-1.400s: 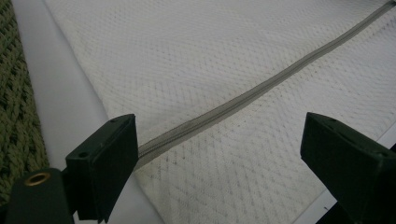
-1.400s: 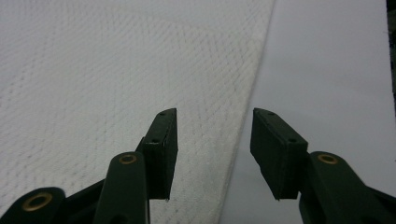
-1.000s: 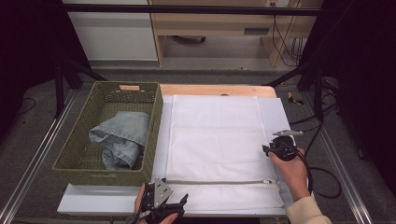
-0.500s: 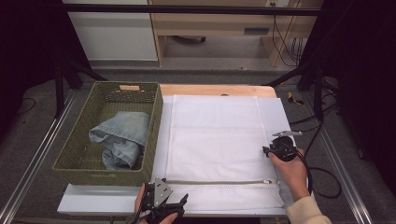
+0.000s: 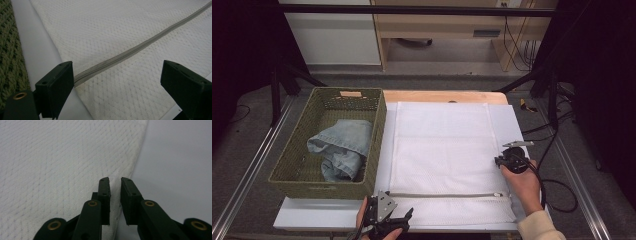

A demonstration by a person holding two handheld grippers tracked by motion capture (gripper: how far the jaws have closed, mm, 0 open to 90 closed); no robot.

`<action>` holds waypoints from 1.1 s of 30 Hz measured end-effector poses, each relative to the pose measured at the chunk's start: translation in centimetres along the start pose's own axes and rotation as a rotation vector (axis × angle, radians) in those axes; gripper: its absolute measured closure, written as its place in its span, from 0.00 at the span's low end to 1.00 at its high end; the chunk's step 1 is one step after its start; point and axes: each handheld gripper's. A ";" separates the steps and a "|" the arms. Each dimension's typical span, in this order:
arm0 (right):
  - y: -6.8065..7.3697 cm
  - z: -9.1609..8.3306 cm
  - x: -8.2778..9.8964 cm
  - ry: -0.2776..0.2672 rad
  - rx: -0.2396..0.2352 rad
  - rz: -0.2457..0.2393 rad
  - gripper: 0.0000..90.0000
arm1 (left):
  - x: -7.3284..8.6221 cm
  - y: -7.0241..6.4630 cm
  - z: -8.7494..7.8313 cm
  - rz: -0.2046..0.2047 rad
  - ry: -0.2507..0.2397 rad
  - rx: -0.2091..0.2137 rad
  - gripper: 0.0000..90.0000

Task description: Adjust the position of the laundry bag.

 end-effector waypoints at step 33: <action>-0.2 -0.2 0.5 -0.037 -0.014 0.010 1.00 | 2.4 0.5 -0.7 -0.095 0.089 -0.083 0.54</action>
Point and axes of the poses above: each handheld gripper's, and its own axes: z roughly forward along the jaws, x roughly out of its underside, y roughly to its left, and after that the axes turned 15 degrees about x, right-handed
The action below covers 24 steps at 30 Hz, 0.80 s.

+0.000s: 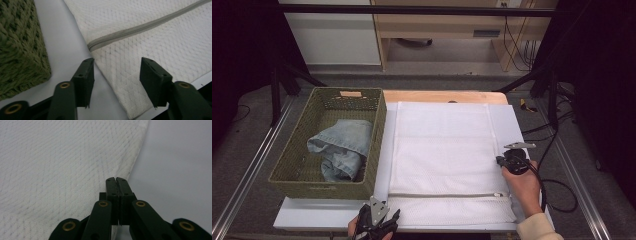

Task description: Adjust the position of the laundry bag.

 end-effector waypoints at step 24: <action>-0.4 0.0 -0.1 0.003 -0.001 -0.005 1.00 | -0.4 0.1 0.3 0.029 0.028 0.072 0.98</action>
Point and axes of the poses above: each handheld gripper's, and its own axes: z roughly forward along the jaws, x roughly out of its underside, y roughly to its left, and after that the axes turned 15 degrees about x, right-handed
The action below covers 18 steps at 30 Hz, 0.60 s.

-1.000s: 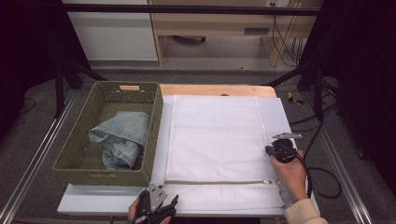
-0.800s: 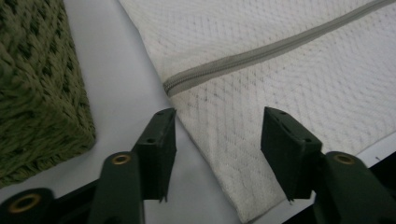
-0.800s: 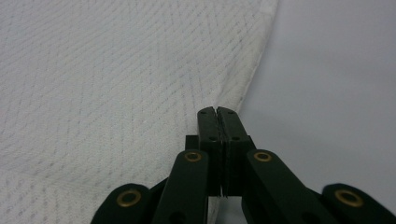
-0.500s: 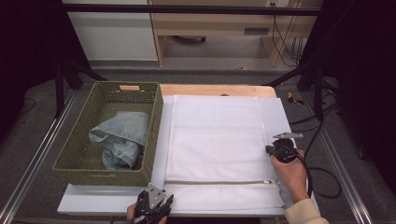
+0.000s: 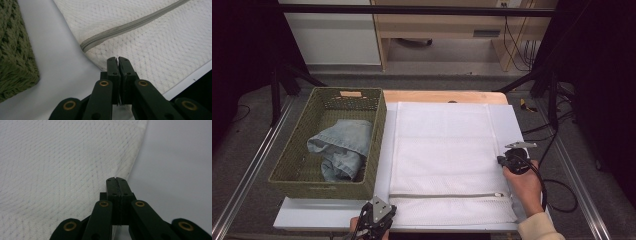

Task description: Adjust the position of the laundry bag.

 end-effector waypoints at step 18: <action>-0.9 -0.2 0.3 0.012 0.021 0.003 1.00 | -0.8 -0.2 0.9 0.008 -0.016 0.023 0.98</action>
Point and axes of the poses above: each handheld gripper's, and its own axes: z roughly forward along the jaws, x roughly out of its underside, y roughly to its left, and after that the axes turned 15 degrees about x, right-handed
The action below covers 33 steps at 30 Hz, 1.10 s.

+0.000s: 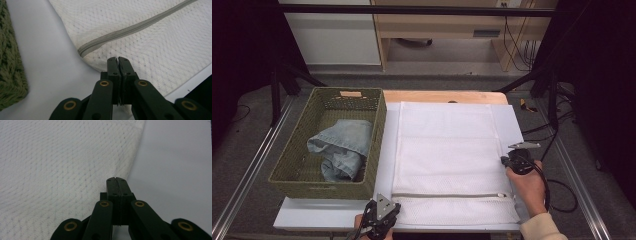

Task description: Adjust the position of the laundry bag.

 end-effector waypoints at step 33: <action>-0.8 -3.0 1.3 -0.156 0.002 0.053 0.36 | -1.7 -1.2 0.1 0.052 -0.070 0.026 0.30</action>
Point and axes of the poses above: each handheld gripper's, and its own axes: z roughly forward along the jaws, x roughly out of its underside, y roughly to its left, and after that the axes turned 15 degrees about x, right-handed
